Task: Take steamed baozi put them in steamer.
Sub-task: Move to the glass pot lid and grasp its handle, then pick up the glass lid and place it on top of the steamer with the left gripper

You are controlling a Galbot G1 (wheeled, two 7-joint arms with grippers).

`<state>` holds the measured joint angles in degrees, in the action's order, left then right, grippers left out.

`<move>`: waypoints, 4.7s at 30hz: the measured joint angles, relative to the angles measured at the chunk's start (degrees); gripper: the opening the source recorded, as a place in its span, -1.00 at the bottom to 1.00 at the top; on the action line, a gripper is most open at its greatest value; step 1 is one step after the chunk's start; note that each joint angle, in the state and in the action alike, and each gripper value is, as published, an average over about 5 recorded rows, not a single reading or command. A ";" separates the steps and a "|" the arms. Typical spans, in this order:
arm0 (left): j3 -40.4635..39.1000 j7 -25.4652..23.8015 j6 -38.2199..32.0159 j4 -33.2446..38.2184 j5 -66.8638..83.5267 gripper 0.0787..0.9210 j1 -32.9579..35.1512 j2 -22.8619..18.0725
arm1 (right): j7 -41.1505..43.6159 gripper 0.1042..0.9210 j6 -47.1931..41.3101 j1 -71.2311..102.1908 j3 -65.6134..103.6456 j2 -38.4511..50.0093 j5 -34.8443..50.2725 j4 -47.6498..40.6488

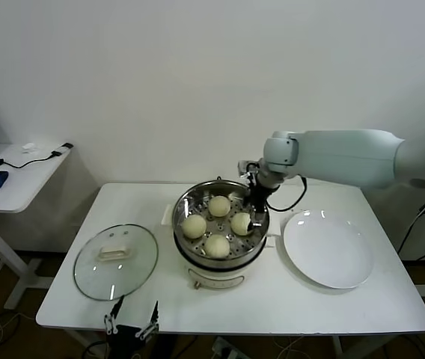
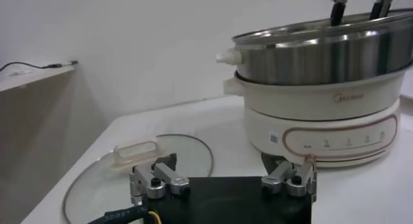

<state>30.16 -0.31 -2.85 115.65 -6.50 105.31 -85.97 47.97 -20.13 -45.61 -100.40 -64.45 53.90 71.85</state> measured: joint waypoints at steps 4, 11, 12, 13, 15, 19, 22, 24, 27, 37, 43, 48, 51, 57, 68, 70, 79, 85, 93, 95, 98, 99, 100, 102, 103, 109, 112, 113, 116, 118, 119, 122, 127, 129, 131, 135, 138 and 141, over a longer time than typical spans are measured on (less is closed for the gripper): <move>0.29 0.01 -0.03 -0.04 0.05 0.77 -0.36 0.33 | -1.14 0.76 2.78 -1.47 1.62 4.05 0.13 2.15; 0.64 -0.01 -0.14 0.53 -0.52 0.77 -0.32 0.24 | -7.61 0.76 10.61 -0.20 5.86 15.38 0.43 8.49; 0.73 -0.03 -0.17 0.67 -0.60 0.77 -0.27 0.23 | -8.95 0.76 11.75 0.79 7.03 17.34 0.37 9.53; 0.83 -0.06 -0.22 0.78 -0.65 0.77 -0.26 0.22 | -10.35 0.76 12.90 2.07 8.42 19.30 0.27 10.55; 1.02 -0.13 -0.31 1.01 -0.66 0.77 -0.34 0.17 | -13.35 0.76 15.24 5.63 12.11 23.23 -0.09 12.54; 1.33 -0.18 -0.38 1.47 -0.65 0.77 -0.62 -0.21 | -19.39 0.76 19.59 16.43 23.10 29.96 -1.10 16.09; 1.59 -0.17 -0.35 1.91 -0.83 0.77 -0.65 -0.61 | -23.48 0.76 22.45 27.16 33.91 33.38 -2.11 18.40; 1.81 -0.16 -0.33 2.27 -1.05 0.77 -0.53 -0.84 | -25.78 0.76 24.17 34.77 41.53 34.91 -2.99 19.84; 2.15 -0.12 -0.26 2.93 -1.50 0.77 -0.24 -1.10 | -28.45 0.76 26.37 46.22 53.01 36.02 -4.64 21.89; 3.22 -0.15 0.70 4.88 -4.85 0.77 -0.61 -1.48 | -32.50 0.76 30.62 83.99 91.09 30.02 -11.20 27.68; 4.15 -0.01 1.17 5.72 -11.32 0.77 -1.38 -1.51 | -33.20 0.76 31.74 103.15 111.57 23.04 -14.33 30.03; 5.80 0.69 1.30 5.40 -22.94 0.77 -2.92 -1.35 | -33.48 0.76 32.29 115.33 124.34 17.15 -16.19 30.74; 6.80 1.15 1.59 4.66 -32.13 0.77 -4.27 -0.94 | -33.65 0.76 32.41 120.22 129.33 14.17 -17.06 30.97; 7.52 2.97 2.51 1.31 -49.50 0.77 -7.93 0.15 | -33.95 0.76 32.44 125.89 134.99 9.50 -18.79 31.20; 6.30 8.06 5.41 -11.20 -66.45 0.77 -17.59 1.85 | -34.22 0.76 32.40 129.95 139.95 3.99 -22.19 29.80; 6.25 8.63 5.89 -13.61 -68.19 0.77 -19.42 2.01 | -34.22 0.76 32.42 130.44 140.62 3.30 -22.66 29.53; 6.18 11.27 7.51 -23.34 -73.04 0.77 -26.86 2.73 | -34.22 0.76 32.57 131.23 142.28 1.36 -24.49 28.14; 6.18 12.56 7.91 -28.65 -74.80 0.77 -30.53 3.32 | -34.25 0.76 32.58 130.88 142.39 0.64 -25.44 27.17; 5.99 14.00 8.38 -33.54 -75.57 0.77 -34.03 3.70 | -34.28 0.76 32.62 130.29 142.43 0.22 -26.19 26.32; 5.83 14.40 8.55 -34.18 -75.51 0.77 -34.66 3.75 | -34.29 0.76 32.71 130.16 142.44 0.12 -26.49 26.06; 5.60 14.88 8.72 -34.97 -75.28 0.77 -35.54 3.88 | -34.28 0.76 32.89 130.04 142.49 -0.01 -26.96 25.66; 5.53 15.01 8.75 -35.24 -75.18 0.77 -35.83 3.92 | -34.27 0.76 32.94 130.03 142.50 -0.06 -27.09 25.55; 5.48 15.13 8.78 -35.52 -75.09 0.77 -36.10 3.99 | -34.25 0.76 32.98 130.03 142.50 -0.12 -27.22 25.46; 5.39 15.30 8.83 -36.04 -74.86 0.76 -36.63 4.15 | -34.19 0.76 33.07 130.06 142.51 -0.26 -27.46 25.29; 5.33 15.37 8.83 -36.26 -74.75 0.74 -36.87 4.24 | -34.14 0.76 33.11 130.08 142.50 -0.34 -27.58 25.21; 5.07 15.37 8.53 -37.44 -74.13 0.41 -37.82 4.50 | -33.77 0.76 33.41 130.01 142.55 -0.88 -28.41 24.60; 5.02 15.14 8.35 -37.87 -73.81 0.20 -38.06 4.60 | -33.59 0.76 33.56 129.97 142.60 -1.09 -28.82 24.36; 5.02 15.03 8.29 -38.01 -73.70 0.14 -38.15 4.66 | -33.54 0.76 33.60 129.94 142.62 -1.15 -28.93 24.28; 5.02 14.74 8.05 -38.30 -73.39 -0.07 -38.40 4.89 | -33.45 0.76 33.72 129.81 142.70 -1.30 -29.23 24.09; 5.05 14.59 7.92 -38.37 -73.19 -0.21 -38.49 5.03 | -33.40 0.76 33.80 129.70 142.72 -1.38 -29.41 23.97; 5.07 14.53 7.85 -38.40 -73.10 -0.27 -38.53 5.09 | -33.37 0.76 33.83 129.64 142.73 -1.41 -29.48 23.91; 5.13 14.43 7.63 -38.44 -72.79 -0.48 -38.61 5.28 | -33.29 0.76 33.96 129.45 142.73 -1.48 -29.68 23.66; 5.29 14.29 7.24 -37.95 -72.24 -0.79 -38.38 5.63 | -33.22 0.76 34.12 129.11 142.73 -1.44 -29.88 23.27; 5.33 14.15 7.15 -37.49 -71.97 -0.83 -38.13 5.85 | -33.22 0.76 34.16 128.93 142.74 -1.34 -29.91 23.17; 5.39 13.94 7.08 -36.71 -71.59 -0.84 -37.75 6.15 | -33.22 0.76 34.17 128.72 142.79 -1.21 -29.92 23.06; 5.72 13.30 7.00 -33.65 -70.44 -0.84 -36.34 7.21 | -33.22 0.76 34.18 128.17 142.95 -0.82 -29.92 22.69; 6.25 12.67 6.99 -30.05 -69.26 -0.84 -34.57 8.44 | -33.24 0.76 34.18 127.71 143.00 -0.57 -29.93 22.36; 7.07 11.80 7.20 -25.52 -67.80 -0.84 -32.07 9.93 | -33.37 0.76 34.11 127.20 142.90 -0.34 -29.99 22.00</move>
<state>37.23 11.49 4.35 90.13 -74.30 73.24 -76.03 14.60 13.99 81.59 42.50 -64.79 23.90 93.85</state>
